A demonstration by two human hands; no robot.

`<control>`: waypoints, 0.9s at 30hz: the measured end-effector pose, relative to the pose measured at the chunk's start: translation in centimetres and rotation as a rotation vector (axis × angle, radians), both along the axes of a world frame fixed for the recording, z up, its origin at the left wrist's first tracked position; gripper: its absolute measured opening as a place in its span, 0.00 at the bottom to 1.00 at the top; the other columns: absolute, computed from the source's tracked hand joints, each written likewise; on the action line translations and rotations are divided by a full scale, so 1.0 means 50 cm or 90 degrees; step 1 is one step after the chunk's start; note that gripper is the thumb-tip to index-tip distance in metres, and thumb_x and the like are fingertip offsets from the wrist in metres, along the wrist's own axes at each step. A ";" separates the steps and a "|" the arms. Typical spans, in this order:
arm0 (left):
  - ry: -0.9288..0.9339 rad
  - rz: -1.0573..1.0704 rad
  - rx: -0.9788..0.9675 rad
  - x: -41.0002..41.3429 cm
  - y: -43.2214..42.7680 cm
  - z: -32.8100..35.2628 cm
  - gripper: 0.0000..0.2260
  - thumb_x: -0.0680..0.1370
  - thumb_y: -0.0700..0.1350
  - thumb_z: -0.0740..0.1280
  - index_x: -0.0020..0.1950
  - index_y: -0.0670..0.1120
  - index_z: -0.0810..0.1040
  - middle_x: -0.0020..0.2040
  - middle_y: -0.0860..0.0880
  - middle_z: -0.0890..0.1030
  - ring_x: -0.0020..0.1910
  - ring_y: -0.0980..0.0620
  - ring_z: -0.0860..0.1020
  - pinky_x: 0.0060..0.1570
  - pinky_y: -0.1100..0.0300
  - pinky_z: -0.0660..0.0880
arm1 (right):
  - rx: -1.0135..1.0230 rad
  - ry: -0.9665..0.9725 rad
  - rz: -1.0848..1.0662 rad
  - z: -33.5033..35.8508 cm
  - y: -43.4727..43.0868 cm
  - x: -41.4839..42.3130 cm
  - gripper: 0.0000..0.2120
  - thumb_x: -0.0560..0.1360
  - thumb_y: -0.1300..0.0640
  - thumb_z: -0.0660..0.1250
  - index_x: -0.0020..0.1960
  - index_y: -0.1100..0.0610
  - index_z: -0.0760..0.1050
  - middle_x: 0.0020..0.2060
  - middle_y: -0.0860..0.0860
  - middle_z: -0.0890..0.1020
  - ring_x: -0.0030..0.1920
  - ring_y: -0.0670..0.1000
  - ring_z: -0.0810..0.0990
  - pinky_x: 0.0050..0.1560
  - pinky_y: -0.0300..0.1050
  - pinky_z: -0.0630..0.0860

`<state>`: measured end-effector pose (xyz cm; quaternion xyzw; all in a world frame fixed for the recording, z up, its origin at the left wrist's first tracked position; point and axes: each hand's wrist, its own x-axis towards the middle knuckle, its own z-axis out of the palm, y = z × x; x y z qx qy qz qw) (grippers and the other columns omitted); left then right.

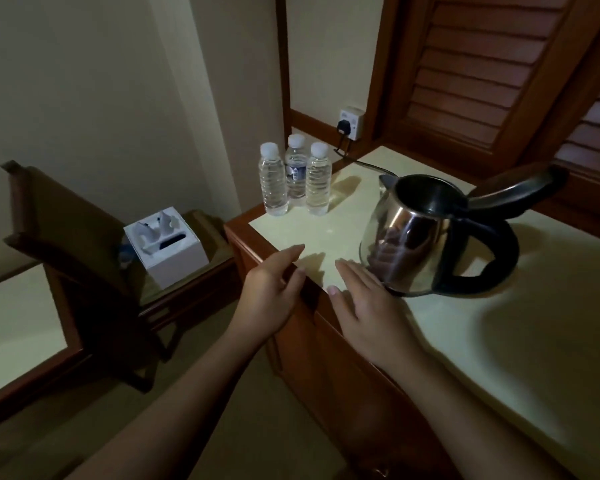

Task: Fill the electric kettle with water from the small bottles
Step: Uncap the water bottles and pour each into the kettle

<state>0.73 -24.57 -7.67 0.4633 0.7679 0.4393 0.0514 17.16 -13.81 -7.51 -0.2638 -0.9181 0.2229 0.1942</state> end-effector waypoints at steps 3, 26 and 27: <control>-0.002 0.034 0.027 -0.069 0.027 -0.006 0.18 0.84 0.47 0.69 0.74 0.46 0.77 0.68 0.49 0.82 0.64 0.53 0.81 0.62 0.58 0.79 | 0.018 -0.068 -0.004 -0.013 0.001 -0.034 0.29 0.84 0.42 0.51 0.81 0.53 0.56 0.80 0.48 0.60 0.80 0.46 0.53 0.78 0.42 0.51; -0.091 0.180 0.117 -0.210 0.206 0.012 0.21 0.77 0.57 0.75 0.62 0.49 0.70 0.54 0.53 0.82 0.49 0.49 0.85 0.48 0.44 0.85 | 0.128 -0.208 0.031 -0.047 0.008 -0.051 0.34 0.83 0.36 0.42 0.82 0.55 0.46 0.82 0.49 0.49 0.81 0.45 0.41 0.81 0.47 0.43; -0.089 0.173 0.119 -0.199 0.187 0.012 0.21 0.77 0.58 0.74 0.60 0.49 0.70 0.54 0.52 0.83 0.49 0.49 0.84 0.47 0.43 0.84 | 0.117 -0.192 0.026 -0.044 0.007 -0.051 0.34 0.84 0.36 0.42 0.82 0.55 0.46 0.82 0.49 0.49 0.81 0.45 0.41 0.80 0.46 0.42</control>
